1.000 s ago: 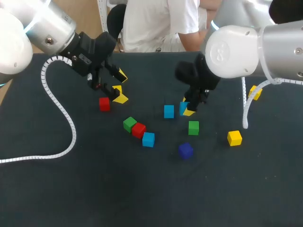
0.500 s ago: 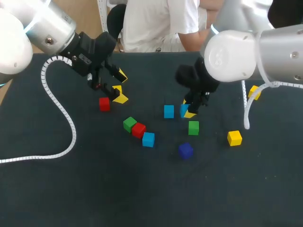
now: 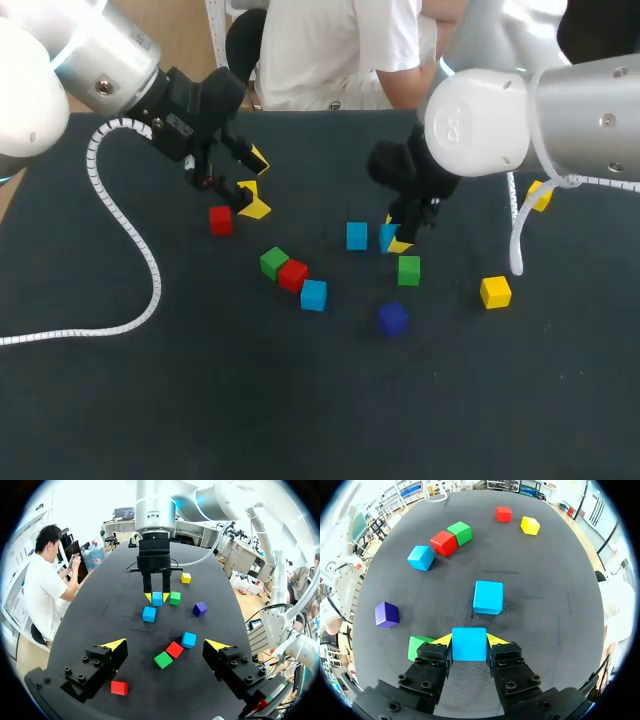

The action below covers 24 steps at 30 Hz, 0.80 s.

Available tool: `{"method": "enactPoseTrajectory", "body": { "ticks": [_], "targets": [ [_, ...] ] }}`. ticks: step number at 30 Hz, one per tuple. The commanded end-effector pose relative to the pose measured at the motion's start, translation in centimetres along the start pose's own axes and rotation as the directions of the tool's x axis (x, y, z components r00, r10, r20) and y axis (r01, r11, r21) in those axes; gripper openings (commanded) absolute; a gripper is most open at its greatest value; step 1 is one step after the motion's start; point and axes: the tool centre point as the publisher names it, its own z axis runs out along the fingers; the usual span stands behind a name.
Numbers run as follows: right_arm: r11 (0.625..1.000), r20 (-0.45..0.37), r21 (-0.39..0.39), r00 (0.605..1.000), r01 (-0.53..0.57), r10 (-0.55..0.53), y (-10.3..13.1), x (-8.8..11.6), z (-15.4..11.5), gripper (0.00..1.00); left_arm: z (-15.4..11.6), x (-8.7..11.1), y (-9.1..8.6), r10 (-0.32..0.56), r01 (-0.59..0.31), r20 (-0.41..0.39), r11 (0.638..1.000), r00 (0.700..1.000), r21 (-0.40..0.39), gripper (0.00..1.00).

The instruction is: Place the blue cubes, place green cubes on the blue cubes, place the yellow cubes on the green cubes, then place the red cubes on the yellow cubes, and place purple cube on the red cubes.

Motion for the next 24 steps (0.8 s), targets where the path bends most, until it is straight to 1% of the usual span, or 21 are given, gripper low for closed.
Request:
{"method": "enactPoseTrajectory", "body": {
  "ticks": [1, 14, 24],
  "targets": [
    [1.0, -0.002, 0.0, 1.0, -0.004, 0.004, 0.0, -0.08, 0.31, 0.0, -0.02, -0.04, 0.05, -0.001, 0.001, -0.003, 1.0, 1.0, 0.001, 1.0],
    [1.0, -0.013, 0.004, 1.0, -0.005, 0.005, -0.79, -0.38, 0.47, 0.0, -0.02, -0.04, 0.05, -0.001, 0.001, -0.003, 1.0, 1.0, 0.001, 1.0],
    [1.0, -0.023, -0.005, 1.0, 0.001, -0.001, -0.75, -0.62, 0.79, 0.0, -0.02, -0.04, 0.05, -0.001, 0.001, -0.003, 1.0, 1.0, 0.001, 1.0]
  ]
}}
